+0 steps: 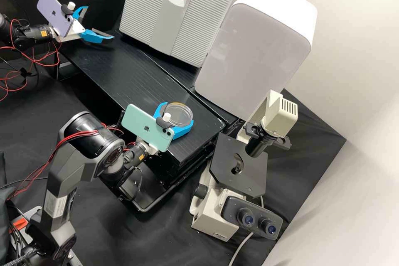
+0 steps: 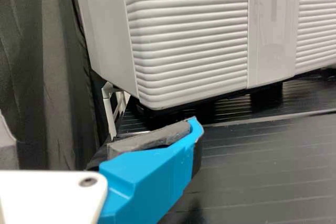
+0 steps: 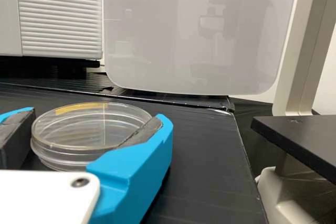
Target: Slide the petri dish to the left
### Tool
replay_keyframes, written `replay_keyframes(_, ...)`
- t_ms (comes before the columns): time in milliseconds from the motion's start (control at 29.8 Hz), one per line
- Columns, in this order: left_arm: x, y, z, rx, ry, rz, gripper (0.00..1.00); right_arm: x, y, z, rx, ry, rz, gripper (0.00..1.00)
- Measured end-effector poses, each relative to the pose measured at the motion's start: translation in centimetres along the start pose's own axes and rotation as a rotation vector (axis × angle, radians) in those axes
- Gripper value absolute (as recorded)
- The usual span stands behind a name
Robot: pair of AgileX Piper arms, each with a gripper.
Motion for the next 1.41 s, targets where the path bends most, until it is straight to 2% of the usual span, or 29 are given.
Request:
replay_keyframes(202, 0.0, 0.0, 0.0, 0.0, 0.0, 0.0, 1.0, 0.2, -0.4, -0.8, 0.014, -0.002, -0.001, 0.0)
replay_keyframes(269, 0.0, 0.0, 0.0, 0.0, 0.0, 0.0, 1.0, 0.2, -0.6, -1.5, 0.022, -0.004, -0.011, 0.0)
replay_keyframes(370, 0.0, 0.0, 0.0, 0.0, 0.0, 0.0, 1.0, 0.2, -1.2, -2.9, 0.023, 0.011, -0.052, 0.0)
replay_keyframes(470, 0.0, 0.0, 0.0, 0.0, 0.0, 0.0, 1.0, 0.3, -1.9, -5.2, 0.016, 0.057, -0.103, 0.0)
replay_keyframes(538, 0.0, 0.0, 0.0, 0.0, 0.0, 0.0, 1.0, 0.2, -2.8, -7.1, 0.002, 0.095, -0.144, 0.0)
replay_keyframes(672, 0.0, 0.0, 0.0, 0.0, 0.0, 0.0, 1.0, 0.1, -4.0, -9.9, -0.007, 0.132, -0.18, 0.0)
replay_keyframes(739, 0.0, 0.0, 0.0, 0.0, 0.0, 0.0, 1.0, -0.1, -4.7, -11.3, -0.007, 0.139, -0.2, 0.0)
replay_keyframes(806, 0.0, 0.0, 0.0, 0.0, 0.0, 0.0, 1.0, -0.1, -5.0, -12.1, -0.014, 0.145, -0.207, 0.0)
replay_keyframes(874, 0.0, 0.0, 0.0, 0.0, 0.0, 0.0, 1.0, -0.1, -5.6, -13.4, -0.027, 0.153, -0.223, 0.0)
replay_keyframes(1008, 0.0, 0.0, 0.0, 0.0, 0.0, 0.0, 1.0, 0.2, -6.0, -15.2, -0.042, 0.162, -0.226, 0.0)
replay_keyframes(1109, 0.0, 0.0, 0.0, 0.0, 0.0, 0.0, 1.0, 1.1, -6.6, -16.4, -0.047, 0.141, -0.222, 0.0)
replay_keyframes(1210, 0.0, 0.0, 0.0, 0.0, 0.0, 0.0, 1.0, 1.7, -7.4, -17.1, -0.066, 0.126, -0.243, 0.0)
replay_keyframes(1277, 0.0, 0.0, 0.0, 0.0, 0.0, 0.0, 1.0, 2.0, -8.1, -17.6, -0.084, 0.116, -0.274, 0.0)
replay_keyframes(1411, 0.0, 0.0, 0.0, 0.0, 0.0, 0.0, 1.0, 2.5, -9.1, -18.4, -0.108, 0.108, -0.294, 0.0)
